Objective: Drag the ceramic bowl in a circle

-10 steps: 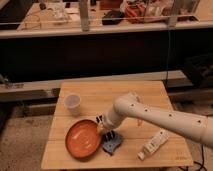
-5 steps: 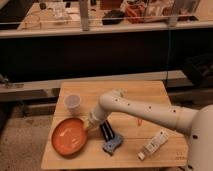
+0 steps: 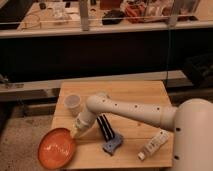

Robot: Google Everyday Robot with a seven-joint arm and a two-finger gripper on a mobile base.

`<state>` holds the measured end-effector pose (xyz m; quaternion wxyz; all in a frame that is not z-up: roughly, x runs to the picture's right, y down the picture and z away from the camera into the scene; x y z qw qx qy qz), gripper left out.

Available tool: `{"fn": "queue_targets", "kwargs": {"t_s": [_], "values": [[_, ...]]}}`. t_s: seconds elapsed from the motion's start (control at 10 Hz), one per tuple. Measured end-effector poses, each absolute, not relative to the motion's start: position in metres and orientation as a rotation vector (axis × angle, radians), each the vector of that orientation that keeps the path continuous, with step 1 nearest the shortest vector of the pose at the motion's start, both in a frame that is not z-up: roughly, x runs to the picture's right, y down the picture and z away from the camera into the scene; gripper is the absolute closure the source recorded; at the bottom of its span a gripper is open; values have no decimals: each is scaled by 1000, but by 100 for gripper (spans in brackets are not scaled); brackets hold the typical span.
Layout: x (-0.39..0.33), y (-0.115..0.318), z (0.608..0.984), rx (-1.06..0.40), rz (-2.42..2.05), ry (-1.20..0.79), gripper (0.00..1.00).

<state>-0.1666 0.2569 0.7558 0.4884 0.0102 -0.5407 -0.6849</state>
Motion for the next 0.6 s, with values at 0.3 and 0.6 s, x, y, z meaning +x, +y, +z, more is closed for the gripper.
{"fn": "queue_targets", "kwargs": {"t_s": [0.3, 0.6], "values": [[-134, 263, 741, 58, -1670, -1301, 68], [-126, 264, 734, 79, -1674, -1294, 66]]}}
